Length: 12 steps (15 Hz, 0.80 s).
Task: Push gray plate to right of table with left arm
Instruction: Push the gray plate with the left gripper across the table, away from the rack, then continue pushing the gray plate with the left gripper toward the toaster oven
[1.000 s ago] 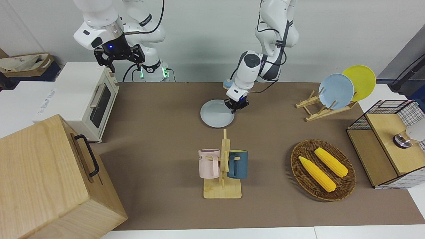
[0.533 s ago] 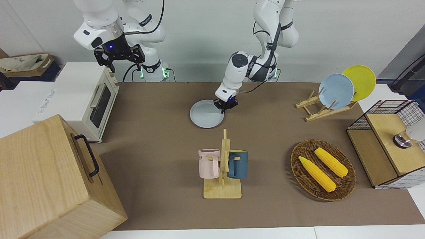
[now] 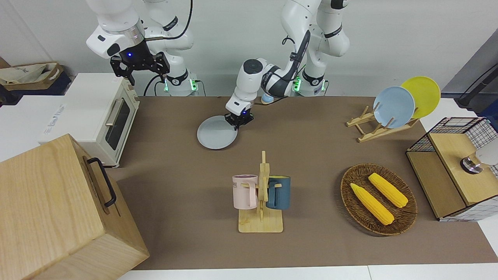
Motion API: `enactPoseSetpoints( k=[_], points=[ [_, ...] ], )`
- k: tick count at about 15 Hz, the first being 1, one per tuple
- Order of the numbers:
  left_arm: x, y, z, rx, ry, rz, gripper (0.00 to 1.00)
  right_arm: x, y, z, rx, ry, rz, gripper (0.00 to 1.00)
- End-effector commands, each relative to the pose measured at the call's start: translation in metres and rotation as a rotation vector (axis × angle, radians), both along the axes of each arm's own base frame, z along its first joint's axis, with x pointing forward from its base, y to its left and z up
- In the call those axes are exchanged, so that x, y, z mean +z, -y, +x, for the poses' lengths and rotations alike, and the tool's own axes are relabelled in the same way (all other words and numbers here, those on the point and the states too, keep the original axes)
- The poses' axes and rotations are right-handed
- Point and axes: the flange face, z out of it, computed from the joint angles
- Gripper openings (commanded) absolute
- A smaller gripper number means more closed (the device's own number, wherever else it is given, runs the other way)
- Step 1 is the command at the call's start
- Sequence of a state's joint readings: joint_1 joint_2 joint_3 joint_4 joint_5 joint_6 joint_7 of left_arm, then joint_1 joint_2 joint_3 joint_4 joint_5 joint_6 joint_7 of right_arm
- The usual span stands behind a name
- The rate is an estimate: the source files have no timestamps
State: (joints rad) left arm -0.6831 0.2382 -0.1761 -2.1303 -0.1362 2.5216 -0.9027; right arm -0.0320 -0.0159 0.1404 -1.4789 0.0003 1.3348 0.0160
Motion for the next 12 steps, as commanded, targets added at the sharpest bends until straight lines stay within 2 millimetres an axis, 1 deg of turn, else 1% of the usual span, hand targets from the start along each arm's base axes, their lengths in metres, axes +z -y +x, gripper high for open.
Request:
enactPoseSetpoints(
  k=[1,4,6,8,10,12],
  points=[
    [-0.005,0.034,0.005,0.028,0.014,0.0,0.0,0.004,0.001,-0.003,-0.014,-0.004,0.002,0.983],
    [-0.001,0.057,0.0,0.044,0.014,-0.02,0.0,0.004,0.002,-0.003,-0.015,-0.004,0.002,0.983],
    [0.001,0.067,-0.004,0.039,0.017,-0.024,0.0,0.004,0.001,-0.003,-0.015,-0.004,0.001,0.983],
    [0.002,0.072,-0.005,0.05,0.032,-0.017,0.0,0.004,0.001,-0.003,-0.014,-0.004,0.002,0.983],
    [-0.001,0.077,-0.003,0.067,0.046,-0.006,0.0,0.004,0.001,-0.003,-0.015,-0.004,0.001,0.983],
    [0.0,0.078,-0.003,0.071,0.048,-0.006,0.0,0.004,0.001,-0.003,-0.014,-0.004,0.002,0.983]
  ],
)
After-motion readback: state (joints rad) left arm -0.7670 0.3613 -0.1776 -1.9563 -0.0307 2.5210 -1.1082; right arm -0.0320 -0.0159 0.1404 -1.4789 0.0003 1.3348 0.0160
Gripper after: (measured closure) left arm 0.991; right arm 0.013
